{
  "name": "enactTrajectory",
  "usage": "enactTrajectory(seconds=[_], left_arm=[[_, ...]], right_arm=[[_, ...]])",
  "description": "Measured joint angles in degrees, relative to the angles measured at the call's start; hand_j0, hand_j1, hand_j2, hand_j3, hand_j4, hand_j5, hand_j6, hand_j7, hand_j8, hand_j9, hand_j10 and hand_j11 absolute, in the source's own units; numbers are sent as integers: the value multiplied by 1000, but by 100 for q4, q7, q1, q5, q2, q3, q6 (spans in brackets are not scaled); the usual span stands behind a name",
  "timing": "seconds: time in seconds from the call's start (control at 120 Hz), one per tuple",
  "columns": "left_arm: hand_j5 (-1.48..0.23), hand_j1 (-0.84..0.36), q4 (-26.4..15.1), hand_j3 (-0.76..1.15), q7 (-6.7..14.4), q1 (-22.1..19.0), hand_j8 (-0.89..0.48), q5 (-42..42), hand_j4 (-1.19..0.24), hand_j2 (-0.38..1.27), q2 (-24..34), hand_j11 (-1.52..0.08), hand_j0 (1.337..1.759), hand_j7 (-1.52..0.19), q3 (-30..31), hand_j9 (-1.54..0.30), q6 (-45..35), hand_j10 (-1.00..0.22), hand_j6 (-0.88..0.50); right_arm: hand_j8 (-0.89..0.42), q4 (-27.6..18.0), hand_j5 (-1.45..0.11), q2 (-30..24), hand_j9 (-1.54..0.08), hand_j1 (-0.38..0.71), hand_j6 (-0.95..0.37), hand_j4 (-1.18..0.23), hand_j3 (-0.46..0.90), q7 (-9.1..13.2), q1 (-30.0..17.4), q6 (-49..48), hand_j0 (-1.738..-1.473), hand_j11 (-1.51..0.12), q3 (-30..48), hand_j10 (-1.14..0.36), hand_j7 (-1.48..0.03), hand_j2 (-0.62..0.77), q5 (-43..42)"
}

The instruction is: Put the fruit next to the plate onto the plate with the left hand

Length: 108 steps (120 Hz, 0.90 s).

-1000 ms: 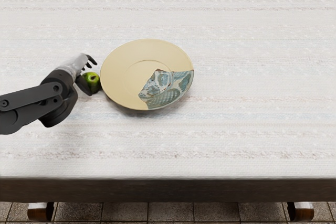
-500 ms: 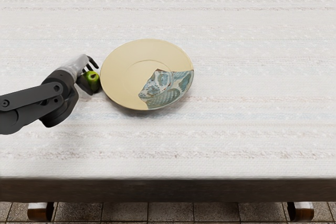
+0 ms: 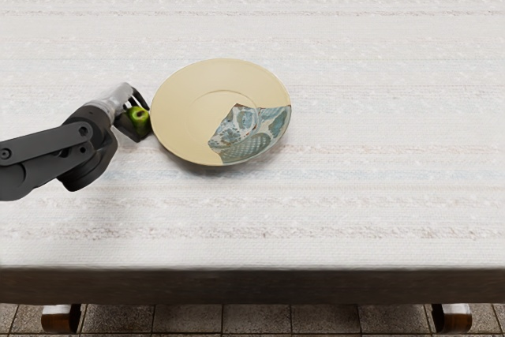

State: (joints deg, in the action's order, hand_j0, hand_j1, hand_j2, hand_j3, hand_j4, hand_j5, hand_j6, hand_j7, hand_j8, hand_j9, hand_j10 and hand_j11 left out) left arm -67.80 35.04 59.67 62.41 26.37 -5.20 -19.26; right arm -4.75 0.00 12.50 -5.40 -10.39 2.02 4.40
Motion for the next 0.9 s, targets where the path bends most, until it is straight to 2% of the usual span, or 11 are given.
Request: enactTrajectory(seconds=[0.475,0.65,0.692,0.9], left_arm=[[-864,-287,-106,0,-2,12,-339,-142,-542,378,129,-875,1654,-872,-24,-880,34,-563,-315],[-902,-289,-323,0,-2,34,-311,-161,-518,394,397,-889,1654,-905,-50,-891,45,-563,-288],[-900,-297,-396,0,-3,43,-348,-158,-517,411,531,-891,1655,-902,-53,-891,38,-562,-300],[-917,-299,-1077,0,-6,74,-359,-202,-550,461,1215,-898,1655,-907,-140,-893,33,-581,-313]], right_arm=[[0,0,0,0,0,-349,-1,0,0,0,-1,1,-1658,0,0,0,0,0,0],[0,0,0,0,0,-349,-1,0,0,2,-2,1,-1658,0,0,0,0,0,0],[0,0,0,0,0,-349,-1,0,0,3,-2,1,-1658,0,0,0,0,0,0],[0,-7,0,0,0,-349,0,0,0,2,1,-3,-1658,0,-7,0,0,0,-7]])
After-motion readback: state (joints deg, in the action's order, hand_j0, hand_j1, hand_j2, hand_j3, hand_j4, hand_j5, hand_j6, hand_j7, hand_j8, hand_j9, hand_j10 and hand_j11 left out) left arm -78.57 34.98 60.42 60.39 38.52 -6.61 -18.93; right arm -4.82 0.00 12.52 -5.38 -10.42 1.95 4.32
